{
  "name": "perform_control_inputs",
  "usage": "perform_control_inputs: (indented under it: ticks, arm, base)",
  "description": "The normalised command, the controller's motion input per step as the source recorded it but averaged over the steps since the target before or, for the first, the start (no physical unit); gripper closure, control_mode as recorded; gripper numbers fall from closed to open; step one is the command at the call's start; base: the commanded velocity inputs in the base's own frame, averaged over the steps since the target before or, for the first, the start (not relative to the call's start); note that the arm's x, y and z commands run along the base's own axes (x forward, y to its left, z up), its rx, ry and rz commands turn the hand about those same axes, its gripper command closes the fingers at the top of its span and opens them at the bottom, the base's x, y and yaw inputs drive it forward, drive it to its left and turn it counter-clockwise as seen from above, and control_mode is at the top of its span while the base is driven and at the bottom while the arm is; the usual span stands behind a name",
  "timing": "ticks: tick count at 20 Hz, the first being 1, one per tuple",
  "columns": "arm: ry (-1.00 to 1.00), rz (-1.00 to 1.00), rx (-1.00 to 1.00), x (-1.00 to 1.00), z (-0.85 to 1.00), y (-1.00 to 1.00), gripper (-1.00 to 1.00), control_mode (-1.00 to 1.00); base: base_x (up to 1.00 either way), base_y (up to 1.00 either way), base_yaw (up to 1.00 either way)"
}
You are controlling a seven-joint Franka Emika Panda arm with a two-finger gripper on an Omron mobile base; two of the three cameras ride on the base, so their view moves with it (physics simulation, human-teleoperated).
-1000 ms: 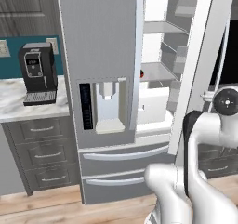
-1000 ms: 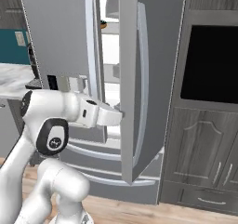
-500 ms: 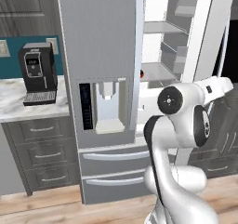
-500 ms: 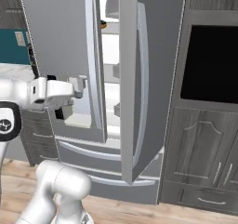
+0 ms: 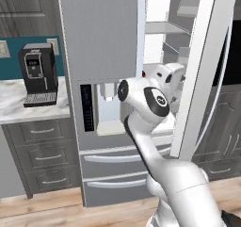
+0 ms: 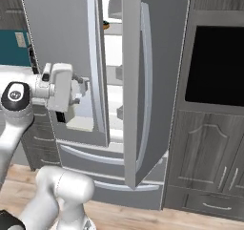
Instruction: Take the donuts from the fridge and place them on the empty tray on the dining counter.
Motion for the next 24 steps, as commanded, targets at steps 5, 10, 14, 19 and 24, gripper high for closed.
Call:
perform_control_inputs:
  ticks: [5, 10, 14, 19, 24]
  arm:
    - [0.5, -0.11, -0.22, 1.0, 0.0, -0.07, -1.0, -1.0]
    - [0.25, -0.07, -0.15, 0.96, -0.24, -0.08, -1.0, -1.0]
    - [0.1, -0.07, -0.1, 0.89, -0.52, -0.2, -1.0, -1.0]
    - [0.07, -0.06, -0.05, 0.63, -0.32, -0.35, -1.0, -1.0]
    - [0.05, -0.02, 0.0, 0.27, -0.02, -0.59, -1.0, -1.0]
  base:
    - [0.0, 0.0, 0.0]
    - [0.0, 0.0, 0.0]
    - [0.0, 0.0, 0.0]
    - [0.0, 0.0, 0.0]
    - [0.0, 0.0, 0.0]
